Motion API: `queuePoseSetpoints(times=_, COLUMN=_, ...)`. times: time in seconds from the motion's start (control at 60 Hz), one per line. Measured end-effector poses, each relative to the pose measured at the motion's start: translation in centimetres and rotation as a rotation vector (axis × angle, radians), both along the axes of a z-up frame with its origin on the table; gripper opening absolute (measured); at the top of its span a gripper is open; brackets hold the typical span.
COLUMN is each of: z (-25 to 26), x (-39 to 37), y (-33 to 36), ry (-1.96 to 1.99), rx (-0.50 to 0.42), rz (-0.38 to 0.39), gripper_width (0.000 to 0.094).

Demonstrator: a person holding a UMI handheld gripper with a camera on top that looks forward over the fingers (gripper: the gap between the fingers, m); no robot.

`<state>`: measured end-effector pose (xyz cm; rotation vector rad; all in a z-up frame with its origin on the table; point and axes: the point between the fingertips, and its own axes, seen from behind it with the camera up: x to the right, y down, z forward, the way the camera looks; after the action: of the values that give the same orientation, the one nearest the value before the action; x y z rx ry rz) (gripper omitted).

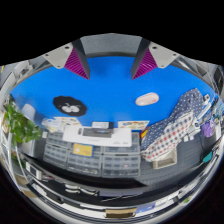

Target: Arrange mouse

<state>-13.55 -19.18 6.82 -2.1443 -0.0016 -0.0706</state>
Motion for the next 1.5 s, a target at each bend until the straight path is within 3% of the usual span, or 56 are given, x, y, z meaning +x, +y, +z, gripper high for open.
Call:
queuePoseSetpoints(times=0.317, z=-5.8, x=-14.4, y=7.5, ry=0.08, rx=-0.065, rz=0.152, gripper_width=0.0816)
queuePoseSetpoints(times=0.667, z=-7.6, x=-18.7, y=17.5, ry=0.069, rx=-0.107, rz=0.123, gripper_width=0.0787)
queuePoseSetpoints(times=0.9, z=-8.4, x=-19.9, y=21.7, ry=0.037, rx=-0.158, rz=0.132, gripper_width=0.0629)
queuePoseSetpoints(times=0.95, z=-8.5, x=-20.4, y=21.7, ry=0.054, rx=-0.175, rz=0.132, gripper_width=0.0496)
queuePoseSetpoints(times=1.133, z=-8.7, x=-20.2, y=21.7, ry=0.056, rx=-0.203, rz=0.116, gripper_width=0.041)
queuePoseSetpoints(times=1.15, z=-8.7, x=-20.2, y=21.6, ry=0.055, rx=-0.208, rz=0.117, gripper_width=0.0447)
queuePoseSetpoints(times=1.167, z=-8.7, x=-20.2, y=21.7, ry=0.054, rx=-0.21, rz=0.117, gripper_width=0.0381)
queuePoseSetpoints(times=1.2, z=-8.7, x=-20.2, y=21.7, ry=0.052, rx=-0.219, rz=0.121, gripper_width=0.036)
queuePoseSetpoints(times=1.5, z=-7.0, x=-19.0, y=22.6, ry=0.086, rx=-0.244, rz=0.18, gripper_width=0.034)
